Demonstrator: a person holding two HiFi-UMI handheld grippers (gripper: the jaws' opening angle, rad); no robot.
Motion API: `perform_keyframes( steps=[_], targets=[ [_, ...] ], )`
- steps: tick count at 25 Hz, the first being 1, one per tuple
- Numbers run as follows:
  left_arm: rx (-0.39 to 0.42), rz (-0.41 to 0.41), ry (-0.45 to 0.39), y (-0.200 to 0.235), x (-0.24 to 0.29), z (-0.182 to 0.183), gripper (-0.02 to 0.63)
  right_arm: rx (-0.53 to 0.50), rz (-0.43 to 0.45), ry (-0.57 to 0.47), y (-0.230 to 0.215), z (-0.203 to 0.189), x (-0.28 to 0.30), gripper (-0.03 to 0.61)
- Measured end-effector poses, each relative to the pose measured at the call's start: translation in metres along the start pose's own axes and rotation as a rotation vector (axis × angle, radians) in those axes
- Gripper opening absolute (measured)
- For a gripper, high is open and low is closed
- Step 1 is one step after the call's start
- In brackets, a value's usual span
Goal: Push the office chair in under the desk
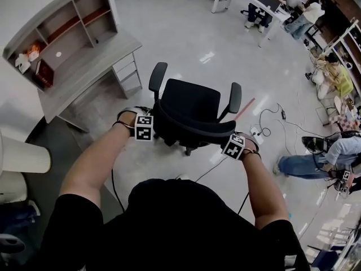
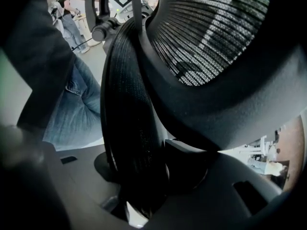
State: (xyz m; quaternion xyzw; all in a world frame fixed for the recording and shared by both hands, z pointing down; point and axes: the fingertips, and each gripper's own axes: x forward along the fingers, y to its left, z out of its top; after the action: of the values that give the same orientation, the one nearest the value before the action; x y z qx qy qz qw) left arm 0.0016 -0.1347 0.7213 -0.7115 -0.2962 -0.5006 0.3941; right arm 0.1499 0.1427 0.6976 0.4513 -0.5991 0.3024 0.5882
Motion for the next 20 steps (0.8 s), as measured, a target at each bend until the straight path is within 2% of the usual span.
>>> perform_keyframes(
  steps=[6, 10, 20],
  targets=[
    [-0.048, 0.011, 0.014, -0.022, -0.012, -0.037, 0.156, -0.036, -0.011, 0.031, 0.006, 0.026, 0.007, 0.187],
    [-0.081, 0.016, 0.026, -0.041, -0.018, -0.061, 0.156, -0.079, 0.001, 0.012, 0.018, 0.054, 0.011, 0.187],
    [-0.171, 0.033, 0.052, -0.098, -0.043, -0.103, 0.155, -0.167, 0.023, 0.004, 0.051, 0.095, 0.012, 0.187]
  ],
)
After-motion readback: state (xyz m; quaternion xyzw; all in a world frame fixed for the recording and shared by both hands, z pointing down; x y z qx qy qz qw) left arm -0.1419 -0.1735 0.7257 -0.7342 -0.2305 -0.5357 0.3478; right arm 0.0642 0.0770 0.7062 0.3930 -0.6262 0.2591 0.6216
